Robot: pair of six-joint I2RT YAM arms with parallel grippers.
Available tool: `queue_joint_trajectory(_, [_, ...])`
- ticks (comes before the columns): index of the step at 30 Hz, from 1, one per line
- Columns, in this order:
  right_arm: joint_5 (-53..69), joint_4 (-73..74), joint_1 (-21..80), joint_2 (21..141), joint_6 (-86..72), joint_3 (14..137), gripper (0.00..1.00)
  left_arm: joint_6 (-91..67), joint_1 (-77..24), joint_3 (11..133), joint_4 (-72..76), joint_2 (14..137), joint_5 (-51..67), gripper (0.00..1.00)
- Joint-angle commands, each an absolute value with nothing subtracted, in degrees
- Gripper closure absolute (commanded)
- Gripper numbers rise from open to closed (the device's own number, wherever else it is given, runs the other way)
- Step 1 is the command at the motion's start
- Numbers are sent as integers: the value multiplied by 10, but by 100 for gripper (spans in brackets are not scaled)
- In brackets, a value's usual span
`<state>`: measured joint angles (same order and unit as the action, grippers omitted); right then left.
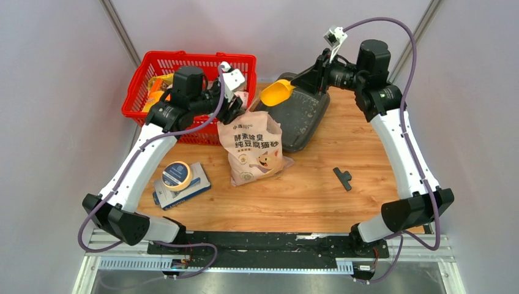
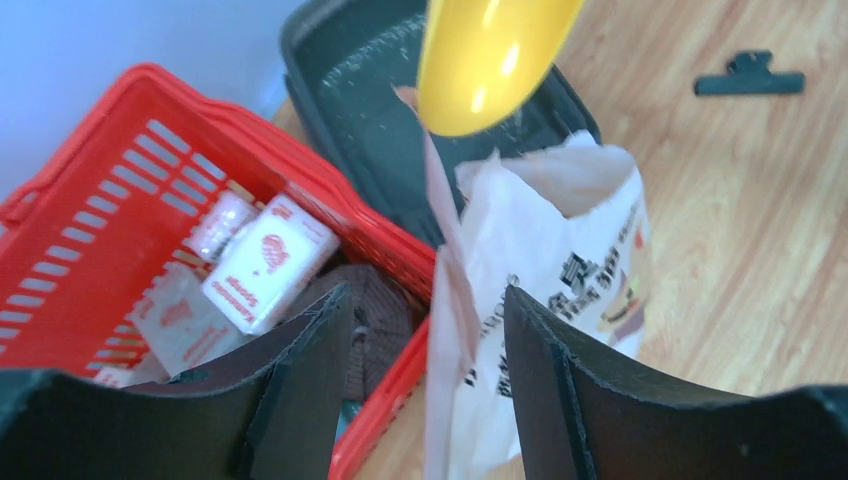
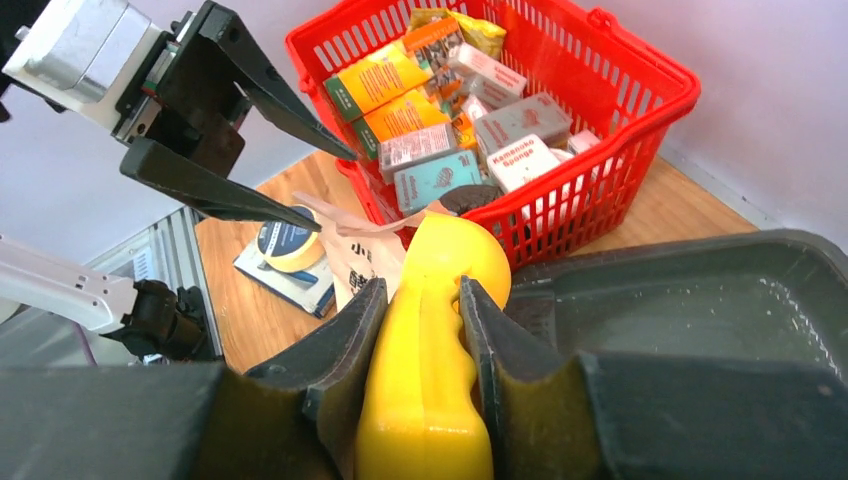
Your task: Fill the litter box with clean litter
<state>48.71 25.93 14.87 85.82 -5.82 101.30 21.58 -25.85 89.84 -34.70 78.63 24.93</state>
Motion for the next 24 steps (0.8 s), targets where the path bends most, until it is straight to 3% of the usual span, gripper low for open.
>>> queue_joint_trajectory(1, [444,301,152,837,-38,1011,100,267,-258,908,-428,785,308,35])
queue_joint_trajectory(6, [418,404,151,858,33,1065,100,272,-258,909,-434,816,340,31])
queue_joint_trajectory(13, [421,440,154,865,38,1065,100,267,-260,940,-428,881,320,31])
queue_joint_trajectory(16, [426,434,156,861,21,1048,100,275,-260,947,-432,889,312,37])
queue_joint_trajectory(24, [410,429,173,879,-14,1053,100,297,-260,951,-495,889,351,75])
